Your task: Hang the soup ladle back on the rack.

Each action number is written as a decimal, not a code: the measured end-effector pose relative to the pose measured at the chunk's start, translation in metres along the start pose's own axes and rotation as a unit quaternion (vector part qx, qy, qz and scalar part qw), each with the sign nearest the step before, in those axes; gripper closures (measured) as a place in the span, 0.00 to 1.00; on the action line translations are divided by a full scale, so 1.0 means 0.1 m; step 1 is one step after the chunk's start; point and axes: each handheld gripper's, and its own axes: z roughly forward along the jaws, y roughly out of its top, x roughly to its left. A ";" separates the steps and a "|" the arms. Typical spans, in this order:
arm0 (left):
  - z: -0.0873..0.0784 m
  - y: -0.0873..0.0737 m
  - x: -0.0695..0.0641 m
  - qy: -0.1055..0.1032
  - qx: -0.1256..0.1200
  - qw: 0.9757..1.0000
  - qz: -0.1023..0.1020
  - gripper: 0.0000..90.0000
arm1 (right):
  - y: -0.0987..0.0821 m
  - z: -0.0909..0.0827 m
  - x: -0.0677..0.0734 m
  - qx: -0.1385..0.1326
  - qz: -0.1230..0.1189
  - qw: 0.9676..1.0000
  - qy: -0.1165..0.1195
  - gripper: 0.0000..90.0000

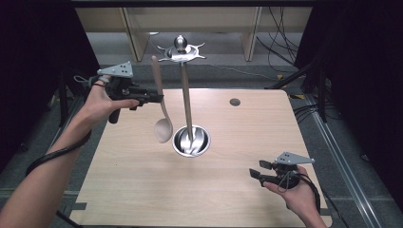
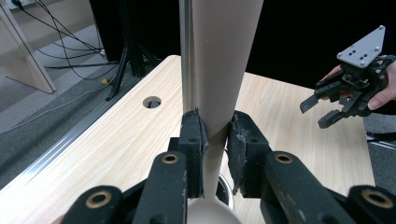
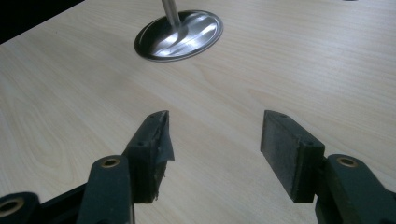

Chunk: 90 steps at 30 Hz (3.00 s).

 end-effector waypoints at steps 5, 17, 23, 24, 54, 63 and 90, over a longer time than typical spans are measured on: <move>0.03 0.00 0.02 -0.003 0.002 1.000 -0.001 0.84 | 0.00 -0.01 0.00 0.001 0.004 1.000 0.002 0.48; 0.07 0.06 0.02 -0.015 0.013 1.000 -0.009 0.84 | 0.00 -0.01 -0.01 -0.005 -0.005 1.000 -0.005 0.48; 0.08 0.08 0.02 -0.020 0.023 0.999 -0.020 0.83 | 0.00 -0.01 -0.01 -0.005 -0.007 1.000 -0.009 0.48; 0.08 0.09 0.02 -0.022 0.025 0.999 -0.022 0.83 | 0.00 -0.01 -0.01 -0.006 -0.009 1.000 -0.013 0.48; 0.12 0.07 -0.08 0.007 0.016 0.999 -0.034 0.80 | 0.00 -0.02 0.02 0.007 0.013 1.000 -0.010 0.47; -0.07 -0.24 -0.32 0.100 -0.045 0.994 -0.021 0.56 | 0.00 -0.03 0.01 0.000 0.008 1.000 -0.006 0.47; -0.11 -1.98 -0.93 0.192 -0.016 0.978 -0.077 0.40 | -0.01 -0.02 0.02 0.002 0.008 1.000 -0.011 0.47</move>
